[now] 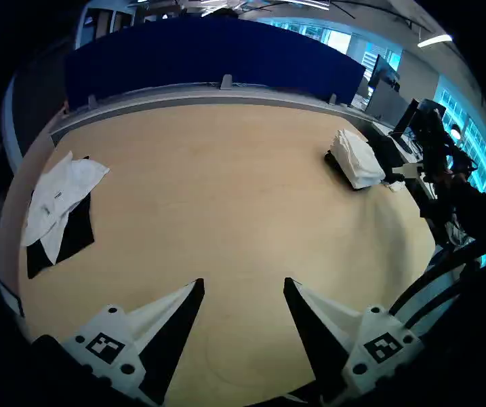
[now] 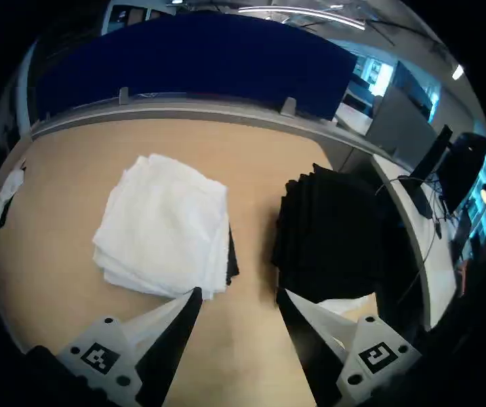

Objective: Fold towel

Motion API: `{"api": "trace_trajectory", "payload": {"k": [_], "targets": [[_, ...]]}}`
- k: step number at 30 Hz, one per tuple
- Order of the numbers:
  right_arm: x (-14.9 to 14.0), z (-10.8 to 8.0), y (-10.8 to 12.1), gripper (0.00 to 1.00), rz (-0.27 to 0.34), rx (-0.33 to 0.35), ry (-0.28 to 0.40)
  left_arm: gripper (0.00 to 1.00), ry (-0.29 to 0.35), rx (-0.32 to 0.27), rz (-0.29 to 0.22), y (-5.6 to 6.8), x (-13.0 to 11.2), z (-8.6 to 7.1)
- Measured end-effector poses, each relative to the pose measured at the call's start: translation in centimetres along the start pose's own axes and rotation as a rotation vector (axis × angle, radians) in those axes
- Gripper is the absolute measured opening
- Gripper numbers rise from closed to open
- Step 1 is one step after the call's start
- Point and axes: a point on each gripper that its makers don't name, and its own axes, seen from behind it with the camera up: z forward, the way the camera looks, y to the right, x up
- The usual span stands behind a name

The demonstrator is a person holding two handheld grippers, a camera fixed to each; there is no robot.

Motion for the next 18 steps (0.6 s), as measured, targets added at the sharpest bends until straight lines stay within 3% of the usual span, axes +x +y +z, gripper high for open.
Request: {"api": "trace_trajectory", "payload": {"k": [9,18], "targets": [[2.7,0.0,-1.8,0.85,0.013,0.055,0.053,0.87,0.002,0.003,0.000,0.0,0.2,0.0],[6.0,1.7,-5.5,0.86,-0.014,0.133,0.087,0.87,0.004,0.020,-0.011,-0.5,0.2,-0.2]]}}
